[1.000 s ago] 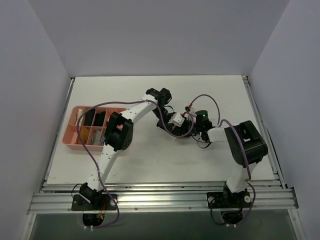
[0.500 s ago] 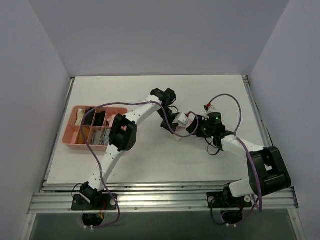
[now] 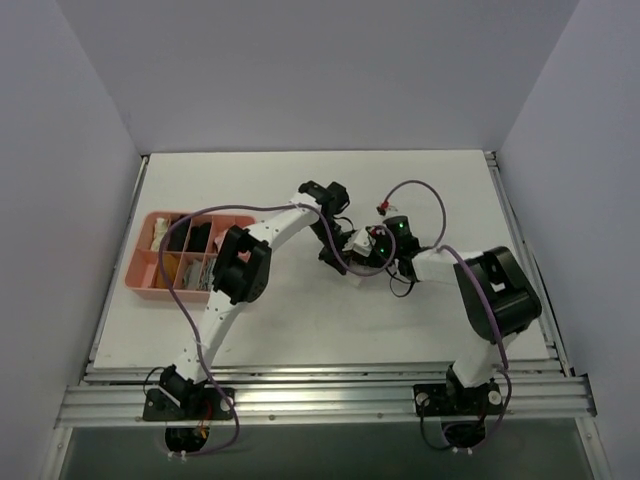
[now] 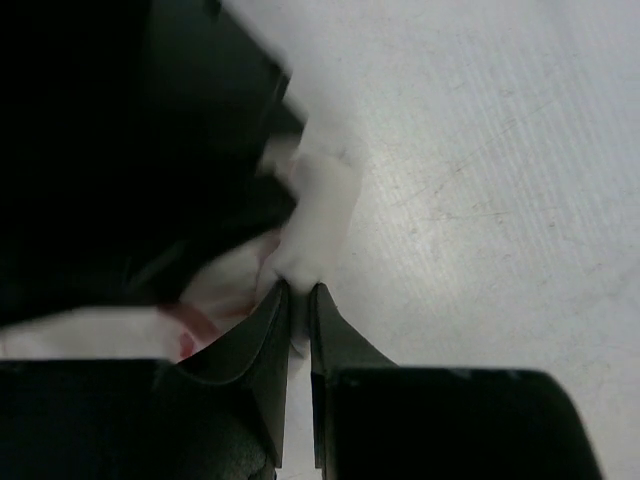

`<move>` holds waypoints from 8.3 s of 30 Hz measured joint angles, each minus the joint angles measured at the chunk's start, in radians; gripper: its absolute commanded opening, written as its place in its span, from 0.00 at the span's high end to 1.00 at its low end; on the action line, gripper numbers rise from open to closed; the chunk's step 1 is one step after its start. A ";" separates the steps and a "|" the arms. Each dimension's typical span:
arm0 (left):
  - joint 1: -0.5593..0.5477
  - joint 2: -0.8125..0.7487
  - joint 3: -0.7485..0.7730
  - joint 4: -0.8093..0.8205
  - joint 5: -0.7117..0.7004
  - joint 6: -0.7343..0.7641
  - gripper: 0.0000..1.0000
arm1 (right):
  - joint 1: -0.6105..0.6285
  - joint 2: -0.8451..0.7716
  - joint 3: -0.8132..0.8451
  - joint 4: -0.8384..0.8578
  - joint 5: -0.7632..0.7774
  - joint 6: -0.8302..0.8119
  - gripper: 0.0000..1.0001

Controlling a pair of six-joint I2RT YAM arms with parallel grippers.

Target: Roll the underwear

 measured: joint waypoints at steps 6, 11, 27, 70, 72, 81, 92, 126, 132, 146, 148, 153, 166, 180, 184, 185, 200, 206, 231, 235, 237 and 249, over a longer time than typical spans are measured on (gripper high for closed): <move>0.027 -0.079 -0.164 0.005 0.033 -0.056 0.88 | 0.057 0.120 0.137 0.010 -0.011 -0.011 0.69; 0.027 -0.087 -0.182 -0.006 0.030 -0.105 0.89 | 0.037 0.084 0.074 0.061 -0.012 0.008 0.62; 0.040 -0.017 -0.084 -0.062 0.060 -0.214 0.90 | 0.072 -0.558 -0.256 -0.032 0.330 0.096 0.53; 0.052 0.029 -0.022 -0.096 0.080 -0.309 0.89 | 0.615 0.038 0.188 -0.440 0.605 -0.838 0.57; 0.051 0.029 -0.021 -0.096 0.079 -0.310 0.89 | 0.601 0.036 0.185 -0.424 0.596 -0.858 0.57; 0.051 0.031 -0.020 -0.097 0.078 -0.315 0.89 | 0.551 0.037 0.168 -0.380 0.591 -0.933 0.58; 0.053 0.031 -0.017 -0.097 0.074 -0.319 0.89 | 0.552 0.034 0.119 -0.312 0.549 -0.993 1.00; 0.375 -0.307 -0.304 0.044 0.139 -0.505 0.77 | 0.426 0.108 0.262 -0.323 0.183 -1.003 1.00; 0.494 -0.514 -0.483 0.389 0.045 -0.786 0.75 | 0.405 0.119 0.306 -0.391 0.095 -0.990 1.00; 0.657 -0.650 -0.577 1.135 0.153 -1.484 0.86 | 0.259 0.241 0.470 -0.479 -0.248 -0.824 1.00; 0.710 -0.650 -0.673 1.403 0.244 -1.650 0.81 | 0.237 0.284 0.519 -0.498 -0.328 -0.798 1.00; 0.751 -0.656 -0.868 1.725 0.367 -1.772 0.76 | 0.171 0.357 0.576 -0.517 -0.531 -0.768 1.00; 0.445 -0.824 -0.741 1.122 0.109 -1.087 0.58 | 0.059 0.428 0.501 -0.350 -0.843 -0.527 1.00; 0.201 -0.681 -0.644 0.518 0.007 -0.492 0.55 | -0.022 0.537 0.502 -0.252 -1.045 -0.233 1.00; 0.182 -0.608 -0.628 0.430 -0.044 -0.404 0.52 | -0.025 0.552 0.523 -0.278 -1.049 -0.208 1.00; 0.175 -0.583 -0.621 0.414 -0.077 -0.385 0.52 | -0.025 0.556 0.531 -0.290 -1.049 -0.203 1.00; 0.071 -0.482 -0.684 0.522 -0.260 -0.307 0.53 | -0.026 0.562 0.547 -0.325 -1.049 -0.204 0.99; 0.058 -0.461 -0.689 0.558 -0.279 -0.304 0.56 | -0.027 0.562 0.549 -0.332 -1.049 -0.207 0.98; 0.054 -0.224 -0.331 0.171 -0.204 -0.232 0.98 | -0.085 0.118 0.068 -0.080 -0.584 0.016 0.58; 0.055 -0.196 -0.285 0.093 -0.201 -0.236 0.98 | -0.034 -0.071 -0.057 -0.079 -0.307 0.006 0.60; 0.055 -0.182 -0.264 0.061 -0.199 -0.238 0.98 | 0.061 -0.170 -0.100 -0.068 -0.149 0.007 0.60; 0.062 -0.159 -0.235 -0.022 -0.193 -0.272 0.98 | 0.471 -0.501 -0.287 -0.073 0.616 0.222 0.57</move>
